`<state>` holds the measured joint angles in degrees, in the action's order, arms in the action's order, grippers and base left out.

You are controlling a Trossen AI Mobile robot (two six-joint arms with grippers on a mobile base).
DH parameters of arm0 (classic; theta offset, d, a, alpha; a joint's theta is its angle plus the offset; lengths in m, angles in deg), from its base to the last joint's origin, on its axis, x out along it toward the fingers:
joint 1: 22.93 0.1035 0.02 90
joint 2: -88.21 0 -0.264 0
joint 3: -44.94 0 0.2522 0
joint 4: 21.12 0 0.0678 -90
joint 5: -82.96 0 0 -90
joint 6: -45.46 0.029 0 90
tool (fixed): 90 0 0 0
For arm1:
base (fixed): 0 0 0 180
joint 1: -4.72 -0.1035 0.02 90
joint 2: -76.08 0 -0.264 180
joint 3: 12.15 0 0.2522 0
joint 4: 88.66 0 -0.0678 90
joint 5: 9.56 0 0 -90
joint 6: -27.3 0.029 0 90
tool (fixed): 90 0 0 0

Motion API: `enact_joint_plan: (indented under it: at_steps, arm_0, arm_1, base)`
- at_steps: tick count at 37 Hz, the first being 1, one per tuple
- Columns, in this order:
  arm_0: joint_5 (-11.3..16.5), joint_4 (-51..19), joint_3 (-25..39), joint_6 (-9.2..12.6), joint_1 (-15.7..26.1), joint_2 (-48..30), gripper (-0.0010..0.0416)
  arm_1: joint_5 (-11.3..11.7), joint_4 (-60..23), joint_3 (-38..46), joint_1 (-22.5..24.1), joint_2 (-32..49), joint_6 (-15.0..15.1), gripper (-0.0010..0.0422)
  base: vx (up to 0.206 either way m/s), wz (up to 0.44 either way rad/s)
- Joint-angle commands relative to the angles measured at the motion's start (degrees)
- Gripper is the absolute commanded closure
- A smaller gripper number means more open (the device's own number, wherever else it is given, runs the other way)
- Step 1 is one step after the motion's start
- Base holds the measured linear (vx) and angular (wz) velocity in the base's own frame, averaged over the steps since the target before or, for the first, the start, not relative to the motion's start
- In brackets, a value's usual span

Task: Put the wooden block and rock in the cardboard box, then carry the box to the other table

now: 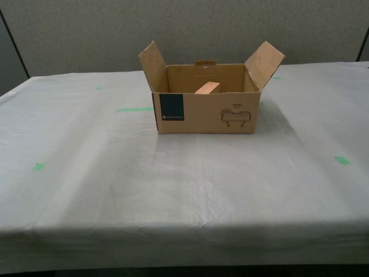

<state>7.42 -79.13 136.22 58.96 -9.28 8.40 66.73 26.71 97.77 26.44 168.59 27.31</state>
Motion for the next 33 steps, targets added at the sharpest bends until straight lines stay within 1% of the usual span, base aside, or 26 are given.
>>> enact_joint_plan:
  at_steps: [1, 8, 15, 19, 26, 30, 33]
  arm_0:
    - [-0.24, 0.11, -3.10, 0.04, 0.02, 2.69, 0.0051]
    - [-0.24, 0.09, -6.84, 0.04, 0.02, 5.81, 0.0051]
    - [-0.22, 0.07, -6.97, 0.02, 0.02, 6.40, 0.0051]
    - [-0.22, 0.02, -7.08, -0.04, 0.04, 6.67, 0.0051]
    - [-0.24, -0.39, -7.08, -0.55, 0.09, 7.45, 0.0051]
    - [-0.24, -0.74, -7.10, -1.57, 0.17, 7.87, 0.0051]
    - [-0.24, -0.83, -7.10, -1.62, 0.17, 7.89, 0.0051]
  arm_1:
    - [0.02, 2.25, -6.01, 0.02, -4.52, 0.00, 0.0025]
    - [0.07, 3.21, -14.80, 0.02, -10.75, -0.39, 0.0025]
    - [0.22, 3.91, -20.59, 0.02, -13.86, -0.33, 0.0025]
    - [1.68, 3.98, -23.15, 0.00, -14.64, -0.15, 0.0025]
    - [1.79, 4.83, -27.04, 0.07, -15.67, -0.57, 0.0025]
    - [1.79, 5.88, -27.87, 0.09, -16.11, -0.02, 0.0025]
    - [1.79, 6.49, -27.87, 0.09, -16.46, -0.02, 0.0025]
  base:
    - [0.000, 0.000]
    - [0.000, 0.000]
    - [0.000, 0.000]
    - [0.000, 0.000]
    - [0.000, 0.000]
    - [0.000, 0.000]
    - [0.000, 0.000]
